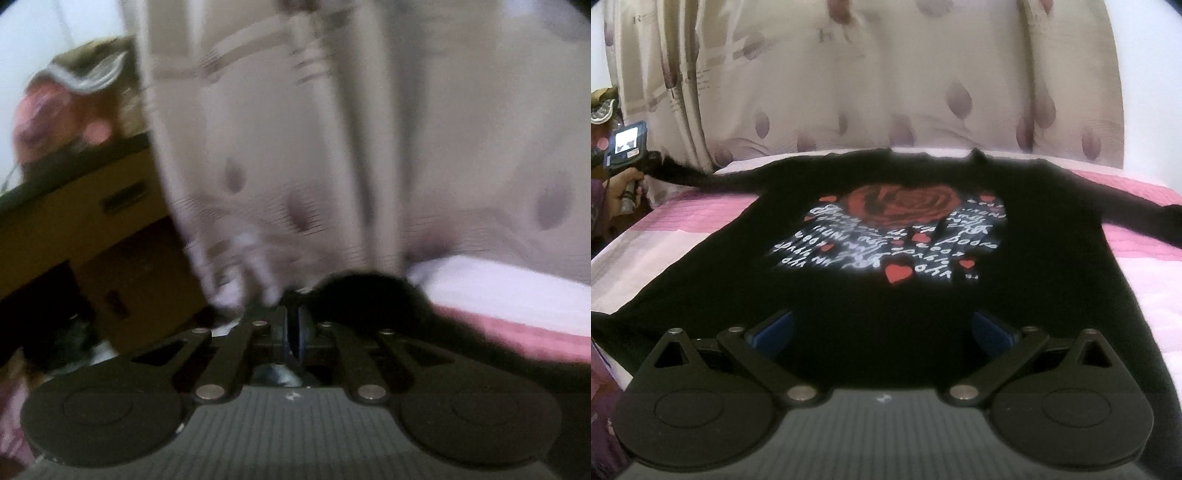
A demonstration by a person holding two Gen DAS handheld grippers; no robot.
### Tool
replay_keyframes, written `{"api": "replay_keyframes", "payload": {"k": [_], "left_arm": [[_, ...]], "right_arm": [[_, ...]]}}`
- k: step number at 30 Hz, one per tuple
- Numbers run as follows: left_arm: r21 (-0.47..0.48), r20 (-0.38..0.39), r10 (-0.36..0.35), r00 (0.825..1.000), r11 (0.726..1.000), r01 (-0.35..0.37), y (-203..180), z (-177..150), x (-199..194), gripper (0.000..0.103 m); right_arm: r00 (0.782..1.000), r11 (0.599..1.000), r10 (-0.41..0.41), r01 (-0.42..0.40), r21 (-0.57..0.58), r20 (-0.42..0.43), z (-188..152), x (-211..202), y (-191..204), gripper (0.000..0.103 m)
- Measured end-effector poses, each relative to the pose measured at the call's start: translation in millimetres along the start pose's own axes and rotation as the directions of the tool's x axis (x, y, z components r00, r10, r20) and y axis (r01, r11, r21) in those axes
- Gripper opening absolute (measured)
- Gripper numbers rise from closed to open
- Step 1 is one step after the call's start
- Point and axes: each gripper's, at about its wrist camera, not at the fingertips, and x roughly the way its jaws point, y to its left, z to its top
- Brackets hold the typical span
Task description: Fold small clothes
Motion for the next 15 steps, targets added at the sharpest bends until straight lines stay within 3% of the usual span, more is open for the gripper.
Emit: {"api": "replay_keyframes", "payload": {"k": [2, 4, 5, 6, 9, 12, 15], "left_arm": [[0.006, -0.082, 0.016, 0.997, 1.0, -0.015, 8, 1, 20, 0.021], [0.008, -0.069, 0.071, 0.995, 0.997, -0.071, 16, -5, 23, 0.055], [-0.01, -0.047, 0.099, 0.994, 0.995, -0.1, 22, -10, 19, 0.066], [-0.034, -0.024, 0.117, 0.993, 0.992, -0.118, 27, -14, 14, 0.086], [-0.106, 0.05, 0.104, 0.993, 0.99, -0.098, 37, -17, -13, 0.091], [-0.075, 0.075, -0.031, 0.997, 0.997, 0.037, 19, -17, -53, 0.091], [0.027, 0.113, -0.208, 0.972, 0.978, 0.206, -12, -33, -114, 0.091]], "right_arm": [[1.0, 1.0, 0.011, -0.011, 0.007, -0.009, -1, 2, 1, 0.103], [1.0, 1.0, 0.013, -0.013, 0.004, -0.013, -1, 2, 2, 0.103], [1.0, 1.0, 0.013, -0.013, -0.001, -0.011, 0, 1, 2, 0.103], [1.0, 1.0, 0.015, -0.015, -0.005, -0.003, 0, -2, 2, 0.103], [0.999, 1.0, 0.019, -0.019, 0.009, 0.049, 3, -14, -6, 0.103], [0.992, 0.994, -0.001, -0.014, 0.112, 0.13, 10, -34, -35, 0.103], [0.977, 0.963, -0.081, 0.026, 0.268, 0.197, 15, -64, -87, 0.103]]}}
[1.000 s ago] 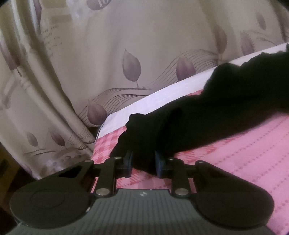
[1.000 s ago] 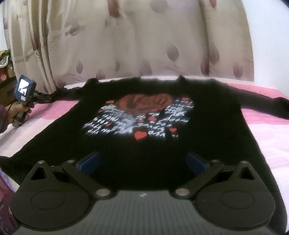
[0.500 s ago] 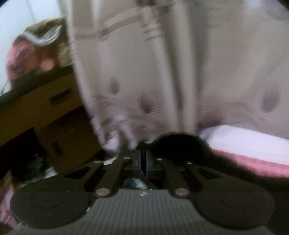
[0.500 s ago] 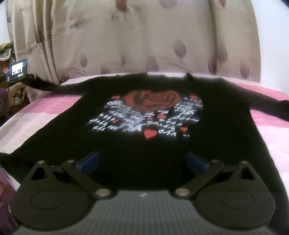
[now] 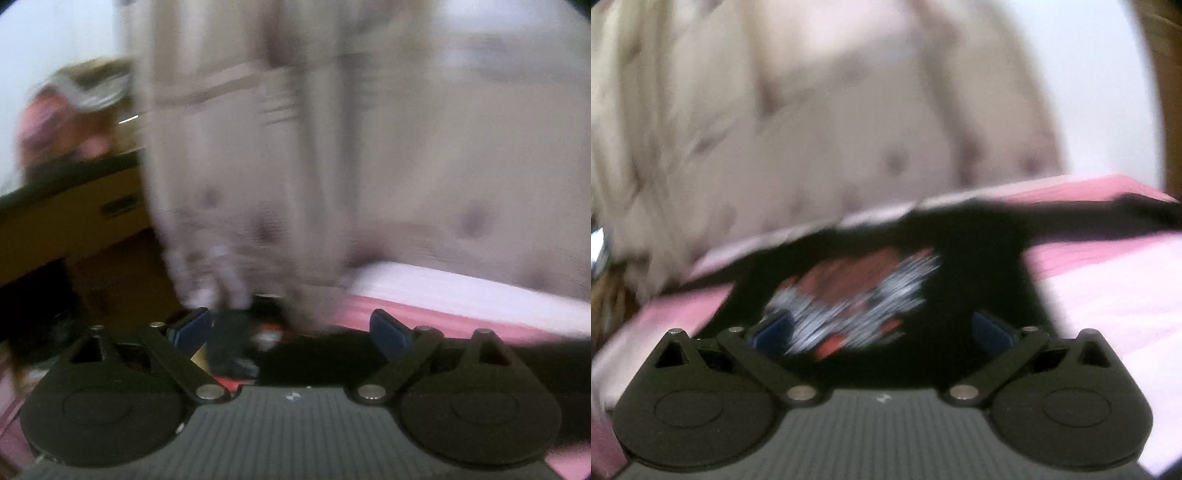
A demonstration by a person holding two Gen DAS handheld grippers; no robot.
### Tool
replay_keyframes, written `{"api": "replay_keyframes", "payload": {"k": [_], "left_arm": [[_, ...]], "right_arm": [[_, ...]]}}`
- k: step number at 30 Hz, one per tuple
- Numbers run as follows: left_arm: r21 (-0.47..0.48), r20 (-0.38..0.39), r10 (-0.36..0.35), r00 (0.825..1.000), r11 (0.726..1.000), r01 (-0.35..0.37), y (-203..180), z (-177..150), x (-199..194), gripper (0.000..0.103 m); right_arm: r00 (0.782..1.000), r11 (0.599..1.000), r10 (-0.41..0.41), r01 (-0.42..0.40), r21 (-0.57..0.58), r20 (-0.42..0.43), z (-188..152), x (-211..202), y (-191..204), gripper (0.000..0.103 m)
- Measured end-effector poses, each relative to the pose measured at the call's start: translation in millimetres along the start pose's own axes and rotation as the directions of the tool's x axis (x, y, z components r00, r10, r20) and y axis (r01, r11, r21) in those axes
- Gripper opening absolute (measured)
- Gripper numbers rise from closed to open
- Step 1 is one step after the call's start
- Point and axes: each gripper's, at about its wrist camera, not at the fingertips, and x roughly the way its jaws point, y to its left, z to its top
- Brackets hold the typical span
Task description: Fold small clothes
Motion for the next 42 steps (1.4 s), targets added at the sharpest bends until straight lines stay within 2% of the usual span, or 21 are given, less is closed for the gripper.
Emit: {"api": "replay_keyframes", "payload": {"k": [3, 5, 9, 10, 11, 13, 15, 18, 20, 23, 25, 26, 28, 29, 30, 31, 32, 33, 35, 38, 42], "left_arm": [[0.037, -0.041, -0.217, 0.975, 0.975, 0.219, -54, -16, -55, 0.092], [-0.002, -0.107, -0.377, 0.92, 0.926, 0.379, -88, -29, -84, 0.094], [-0.136, -0.227, -0.6, 0.767, 0.799, 0.585, -151, -64, -125, 0.096], [-0.129, -0.235, -0.62, 0.748, 0.783, 0.609, -166, -73, -133, 0.097], [-0.103, -0.24, -0.626, 0.742, 0.776, 0.622, -179, -81, -134, 0.097], [-0.005, -0.23, -0.611, 0.758, 0.779, 0.627, -206, -105, -149, 0.097], [0.075, -0.214, -0.594, 0.775, 0.781, 0.619, -223, -124, -157, 0.097], [0.132, -0.24, -0.567, 0.788, 0.785, 0.605, -232, -138, -155, 0.097], [0.134, -0.204, -0.575, 0.792, 0.785, 0.605, -234, -138, -158, 0.102], [0.126, -0.215, -0.565, 0.796, 0.793, 0.597, -234, -134, -157, 0.103], [0.129, -0.247, -0.544, 0.802, 0.802, 0.583, -240, -133, -152, 0.103], [0.13, -0.253, -0.535, 0.806, 0.807, 0.576, -241, -133, -150, 0.103], [0.129, -0.251, -0.528, 0.811, 0.812, 0.568, -242, -133, -151, 0.103], [0.132, -0.251, -0.527, 0.812, 0.812, 0.568, -242, -133, -150, 0.103], [0.133, -0.251, -0.524, 0.814, 0.814, 0.566, -243, -134, -150, 0.103], [0.134, -0.25, -0.522, 0.815, 0.815, 0.563, -243, -134, -150, 0.103], [0.136, -0.248, -0.518, 0.819, 0.818, 0.558, -243, -135, -150, 0.103], [0.137, -0.249, -0.513, 0.821, 0.821, 0.555, -242, -135, -150, 0.103], [0.139, -0.248, -0.511, 0.823, 0.822, 0.552, -243, -135, -150, 0.103], [0.134, -0.247, -0.51, 0.824, 0.824, 0.55, -244, -135, -149, 0.103], [0.12, -0.244, -0.513, 0.823, 0.826, 0.551, -245, -134, -149, 0.103]], "right_arm": [[0.994, 0.981, -0.092, 0.079, 0.178, 0.065, 21, -18, -65, 0.103], [0.984, 0.94, -0.159, 0.125, 0.317, 0.082, 34, -26, -119, 0.103], [0.957, 0.821, -0.281, 0.201, 0.535, 0.07, 56, -31, -224, 0.103], [0.951, 0.782, -0.3, 0.202, 0.59, 0.073, 61, -31, -252, 0.103], [0.944, 0.757, -0.322, 0.21, 0.619, 0.073, 66, -31, -275, 0.103], [0.926, 0.741, -0.373, 0.26, 0.619, 0.058, 79, -27, -308, 0.103], [0.912, 0.771, -0.41, 0.329, 0.545, 0.03, 92, -18, -328, 0.1], [0.922, 0.82, -0.387, 0.354, 0.45, -0.019, 102, 4, -341, 0.097], [0.912, 0.825, -0.401, 0.401, 0.399, -0.089, 104, 25, -347, 0.097], [0.908, 0.856, -0.39, 0.418, 0.304, -0.152, 105, 57, -353, 0.074], [0.901, 0.881, -0.402, 0.429, 0.199, -0.163, 115, 80, -346, 0.033], [0.905, 0.884, -0.389, 0.419, 0.209, -0.17, 123, 87, -348, 0.03], [0.934, 0.87, -0.346, 0.356, 0.342, -0.091, 144, 86, -365, 0.03], [0.947, 0.852, -0.318, 0.264, 0.452, 0.046, 158, 70, -378, 0.03], [0.932, 0.823, -0.316, 0.176, 0.541, 0.177, 169, 57, -391, 0.029], [0.887, 0.773, -0.34, 0.074, 0.63, 0.313, 177, 39, -405, 0.029], [0.867, 0.745, -0.357, 0.04, 0.665, 0.347, 185, 29, -415, 0.03], [0.869, 0.74, -0.385, 0.09, 0.666, 0.31, 195, 24, -421, 0.032], [0.873, 0.776, -0.435, 0.239, 0.583, 0.221, 206, 19, -422, 0.032], [0.913, 0.813, -0.396, 0.298, 0.5, 0.099, 189, 19, -421, 0.037], [0.946, 0.846, -0.323, 0.28, 0.453, 0.017, 143, 29, -412, 0.076]]}}
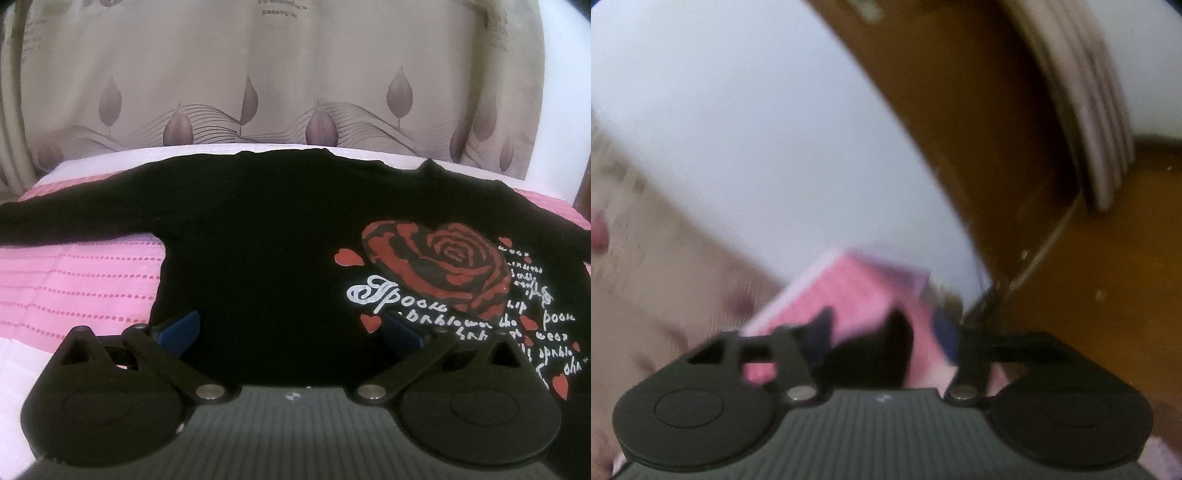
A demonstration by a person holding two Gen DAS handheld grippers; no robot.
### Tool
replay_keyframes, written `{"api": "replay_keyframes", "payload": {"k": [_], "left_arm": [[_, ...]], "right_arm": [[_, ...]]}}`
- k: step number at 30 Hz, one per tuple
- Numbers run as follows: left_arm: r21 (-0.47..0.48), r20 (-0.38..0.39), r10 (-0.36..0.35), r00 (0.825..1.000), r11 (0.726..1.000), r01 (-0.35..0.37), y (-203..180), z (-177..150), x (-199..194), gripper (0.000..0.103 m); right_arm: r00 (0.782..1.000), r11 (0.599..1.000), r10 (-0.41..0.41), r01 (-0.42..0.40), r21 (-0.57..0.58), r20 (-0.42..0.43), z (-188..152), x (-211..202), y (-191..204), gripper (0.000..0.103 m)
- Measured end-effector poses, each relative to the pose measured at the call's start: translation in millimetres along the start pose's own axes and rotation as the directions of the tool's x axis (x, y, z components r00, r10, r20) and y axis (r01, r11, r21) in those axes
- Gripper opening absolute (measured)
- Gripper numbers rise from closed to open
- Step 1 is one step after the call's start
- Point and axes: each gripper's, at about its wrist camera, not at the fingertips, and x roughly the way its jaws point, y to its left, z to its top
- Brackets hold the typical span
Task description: Fold small clothes
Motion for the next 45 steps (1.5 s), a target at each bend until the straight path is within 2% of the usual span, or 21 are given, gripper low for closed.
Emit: {"api": "replay_keyframes", "payload": {"k": [4, 8, 10, 12, 14, 17, 19, 21, 23, 25, 26, 27, 28, 30, 33, 36, 38, 39, 41, 44, 45], "left_arm": [[-0.009, -0.003, 0.009, 1.0, 1.0, -0.009, -4, 2, 3, 0.103], [-0.009, -0.004, 0.013, 1.0, 1.0, -0.013, -4, 2, 3, 0.103], [-0.013, -0.004, 0.014, 1.0, 1.0, -0.014, -3, 2, 3, 0.103], [-0.018, -0.006, 0.013, 1.0, 1.0, -0.013, 0, 1, 2, 0.103], [-0.023, -0.008, 0.014, 1.0, 1.0, -0.014, 1, 1, 2, 0.103], [-0.025, -0.008, 0.013, 1.0, 1.0, -0.014, 2, 1, 2, 0.103], [-0.024, -0.009, 0.015, 1.0, 1.0, -0.015, 1, 1, 2, 0.103], [-0.024, -0.009, 0.016, 1.0, 1.0, -0.016, 1, 1, 2, 0.103], [-0.026, -0.009, 0.017, 1.0, 1.0, -0.017, 1, 1, 2, 0.103], [-0.026, -0.009, 0.017, 1.0, 0.999, -0.018, 1, 1, 2, 0.103], [-0.028, -0.008, 0.017, 1.0, 0.999, -0.017, 1, 1, 2, 0.103], [-0.029, -0.007, 0.014, 1.0, 0.999, -0.014, 3, 1, 2, 0.103], [-0.032, -0.006, 0.012, 1.0, 0.999, -0.012, 3, 1, 2, 0.103], [-0.036, -0.005, 0.009, 1.0, 0.999, -0.01, 4, 1, 2, 0.103], [-0.038, -0.006, 0.01, 1.0, 0.999, -0.01, 4, 1, 2, 0.103], [-0.035, -0.008, 0.015, 1.0, 0.999, -0.015, 3, 1, 2, 0.103], [-0.036, -0.008, 0.021, 1.0, 0.999, -0.021, 2, 2, 3, 0.103], [-0.037, -0.009, 0.022, 1.0, 0.999, -0.022, 2, 2, 3, 0.103], [-0.038, -0.009, 0.022, 1.0, 0.999, -0.022, 3, 1, 3, 0.103], [-0.038, -0.009, 0.022, 1.0, 0.999, -0.023, 3, 1, 3, 0.103], [-0.038, -0.009, 0.022, 1.0, 0.999, -0.023, 3, 1, 2, 0.103]], "right_arm": [[0.999, 0.987, -0.003, 0.01, -0.16, 0.044, -36, 0, 14, 0.079], [0.999, 0.958, -0.022, 0.012, -0.285, -0.032, -43, 32, 37, 0.076], [0.999, 0.948, -0.012, 0.0, -0.319, -0.035, -43, 38, 44, 0.028], [0.999, 0.959, 0.009, -0.02, -0.284, -0.04, -32, 40, 42, 0.016], [0.997, 0.974, 0.08, -0.079, -0.213, -0.005, -18, 22, 41, 0.016], [0.988, 0.985, 0.136, -0.125, -0.122, 0.078, 8, 4, 39, 0.016], [0.983, 0.989, 0.131, -0.122, -0.079, 0.125, 28, -5, 39, 0.015], [0.985, 0.997, 0.066, -0.06, -0.038, 0.159, 47, -7, 36, 0.016], [0.987, 0.999, -0.049, 0.052, -0.014, 0.155, 62, -1, 30, 0.021], [0.984, 0.993, -0.121, 0.119, 0.027, 0.134, 65, 3, 15, 0.044], [0.981, 0.99, -0.144, 0.14, 0.033, 0.133, 61, 0, 6, 0.048], [0.982, 0.99, -0.141, 0.138, 0.03, 0.126, 55, 0, 0, 0.059], [0.986, 0.992, -0.129, 0.126, 0.026, 0.107, 47, -1, -5, 0.076], [0.992, 0.994, -0.113, 0.112, 0.015, 0.062, 26, -5, -12, 0.091], [0.993, 0.992, -0.115, 0.115, -0.048, 0.004, -2, 0, -13, 0.092], [0.993, 0.991, -0.11, 0.105, -0.081, -0.05, -14, 16, -6, 0.092], [0.993, 0.992, -0.105, 0.1, -0.078, -0.061, -14, 29, -1, 0.057], [0.993, 0.993, -0.096, 0.091, -0.076, -0.065, -11, 35, 2, 0.022], [0.997, 0.997, -0.077, 0.076, -0.027, -0.033, -8, 35, 5, 0.017], [0.989, 0.998, 0.006, -0.016, 0.066, 0.145, 7, 5, 0, 0.015], [0.985, 0.998, -0.03, 0.019, 0.063, 0.169, 12, -2, -2, 0.015]]}}
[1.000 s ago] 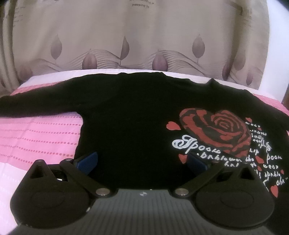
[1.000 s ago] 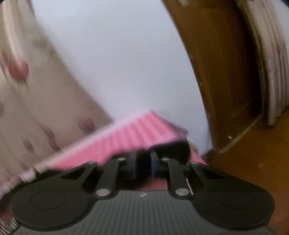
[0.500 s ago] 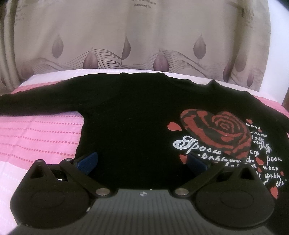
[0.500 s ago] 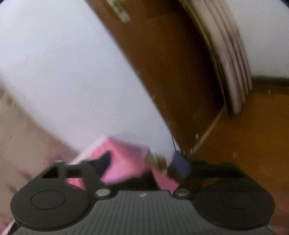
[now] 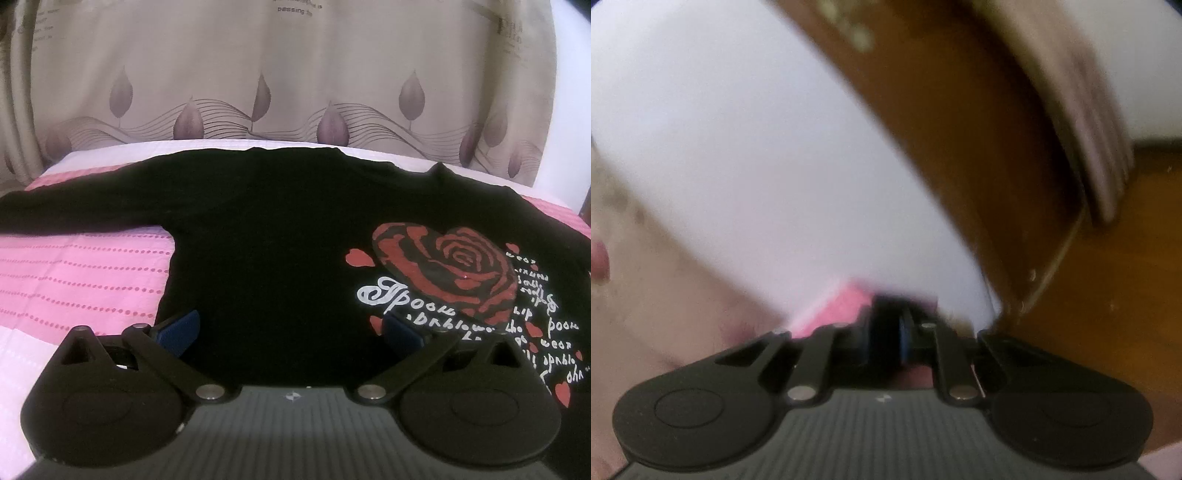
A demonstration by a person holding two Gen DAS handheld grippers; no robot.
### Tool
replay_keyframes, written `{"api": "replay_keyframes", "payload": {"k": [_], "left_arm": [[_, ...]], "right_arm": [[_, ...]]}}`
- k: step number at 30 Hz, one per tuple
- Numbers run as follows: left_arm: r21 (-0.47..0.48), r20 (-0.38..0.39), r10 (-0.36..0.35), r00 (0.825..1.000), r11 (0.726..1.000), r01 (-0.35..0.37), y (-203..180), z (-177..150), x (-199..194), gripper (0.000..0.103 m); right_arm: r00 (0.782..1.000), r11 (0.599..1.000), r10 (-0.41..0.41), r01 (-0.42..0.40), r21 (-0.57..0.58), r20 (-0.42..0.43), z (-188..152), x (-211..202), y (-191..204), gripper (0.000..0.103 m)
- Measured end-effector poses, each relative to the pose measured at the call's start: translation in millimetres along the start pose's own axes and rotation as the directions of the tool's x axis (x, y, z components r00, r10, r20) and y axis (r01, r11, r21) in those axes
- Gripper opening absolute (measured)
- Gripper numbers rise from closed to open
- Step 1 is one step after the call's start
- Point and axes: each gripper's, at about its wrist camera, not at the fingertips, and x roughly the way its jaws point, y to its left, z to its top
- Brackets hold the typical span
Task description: Fold small clothes
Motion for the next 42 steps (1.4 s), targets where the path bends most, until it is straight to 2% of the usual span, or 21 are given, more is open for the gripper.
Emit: {"api": "replay_keyframes", "payload": {"k": [2, 4, 5, 7, 9, 11, 14, 15, 16, 19, 21, 24, 27, 30, 32, 34, 35, 37, 38, 40, 42], "left_arm": [[-0.002, 0.001, -0.001, 1.0, 1.0, 0.001, 0, 0, 0, 0.103], [-0.003, 0.001, -0.003, 1.0, 1.0, 0.003, 1, 0, 0, 0.103], [-0.006, 0.002, -0.003, 1.0, 1.0, 0.003, 1, 0, 0, 0.103], [-0.01, 0.004, -0.004, 1.0, 1.0, 0.004, 1, 0, 0, 0.103], [-0.013, 0.004, -0.001, 1.0, 1.0, 0.001, 1, 0, 1, 0.103], [-0.014, 0.004, 0.002, 1.0, 1.0, -0.002, 0, 1, 1, 0.103], [-0.014, 0.004, 0.002, 1.0, 1.0, -0.002, -1, 1, 1, 0.103], [-0.014, 0.004, 0.002, 1.0, 1.0, -0.002, -1, 1, 1, 0.103], [-0.015, 0.006, 0.001, 1.0, 1.0, -0.001, -1, 1, 1, 0.103], [-0.025, 0.015, -0.002, 1.0, 1.0, 0.003, -1, 1, 0, 0.103], [-0.02, 0.031, -0.003, 1.0, 1.0, 0.003, -2, 1, -4, 0.103], [-0.013, 0.102, 0.013, 0.995, 1.0, -0.012, -11, -2, -28, 0.103], [-0.029, 0.175, -0.056, 0.983, 0.998, 0.062, -15, -13, -60, 0.103], [-0.042, 0.183, -0.088, 0.979, 0.994, 0.097, -17, -20, -78, 0.103], [-0.041, 0.178, -0.097, 0.979, 0.994, 0.106, -14, -23, -80, 0.103], [-0.03, 0.166, -0.081, 0.983, 0.996, 0.087, -12, -29, -77, 0.103], [-0.034, 0.132, -0.081, 0.988, 0.996, 0.086, -9, -33, -72, 0.103], [-0.087, 0.049, -0.127, 0.991, 0.988, 0.131, 0, -42, -64, 0.103], [-0.122, 0.037, -0.16, 0.986, 0.979, 0.163, 6, -44, -64, 0.103], [-0.171, 0.075, -0.187, 0.979, 0.965, 0.197, 16, -48, -71, 0.103], [-0.202, 0.064, -0.21, 0.976, 0.955, 0.218, 21, -50, -74, 0.103]], "right_arm": [[0.992, 0.991, -0.114, 0.11, -0.074, -0.046, 5, 5, -7, 0.015], [0.968, 0.972, -0.223, 0.211, -0.104, -0.114, 2, 11, -24, 0.015], [0.964, 0.971, -0.233, 0.223, -0.088, -0.13, 2, 10, -31, 0.015], [0.972, 0.978, -0.201, 0.206, 0.026, -0.126, -3, -3, -48, 0.016], [0.987, 0.985, -0.12, 0.131, 0.109, -0.105, -14, -21, -53, 0.018], [0.994, 0.993, -0.056, 0.064, 0.095, -0.092, -28, -41, -43, 0.022], [0.989, 0.995, 0.085, -0.079, 0.062, -0.117, -56, -73, -15, 0.048], [0.981, 0.989, 0.141, -0.134, 0.057, -0.136, -67, -84, -5, 0.067], [0.966, 0.979, 0.201, -0.195, 0.055, -0.16, -80, -96, 5, 0.08], [0.902, 0.931, 0.357, -0.366, 0.008, -0.244, -124, -135, 44, 0.082], [0.875, 0.911, 0.376, -0.409, -0.048, -0.305, -150, -152, 65, 0.082], [0.851, 0.874, 0.358, -0.45, -0.183, -0.384, -184, -180, 94, 0.082], [0.856, 0.838, 0.352, -0.469, -0.28, -0.38, -191, -205, 108, 0.083], [0.874, 0.856, 0.344, -0.443, -0.269, -0.343, -179, -202, 105, 0.084], [0.885, 0.896, 0.355, -0.414, -0.162, -0.301, -163, -188, 89, 0.088], [0.909, 0.934, 0.339, -0.355, -0.027, -0.242, -144, -171, 61, 0.089], [0.923, 0.947, 0.321, -0.32, 0.044, -0.213, -132, -158, 45, 0.089], [0.944, 0.954, 0.278, -0.248, 0.169, -0.18, -112, -134, 19, 0.09], [0.951, 0.944, 0.263, -0.221, 0.244, -0.159, -101, -120, 4, 0.09], [0.965, 0.927, 0.232, -0.182, 0.328, -0.119, -85, -98, -16, 0.09], [0.982, 0.932, 0.162, -0.12, 0.341, -0.098, -66, -71, -27, 0.09]]}}
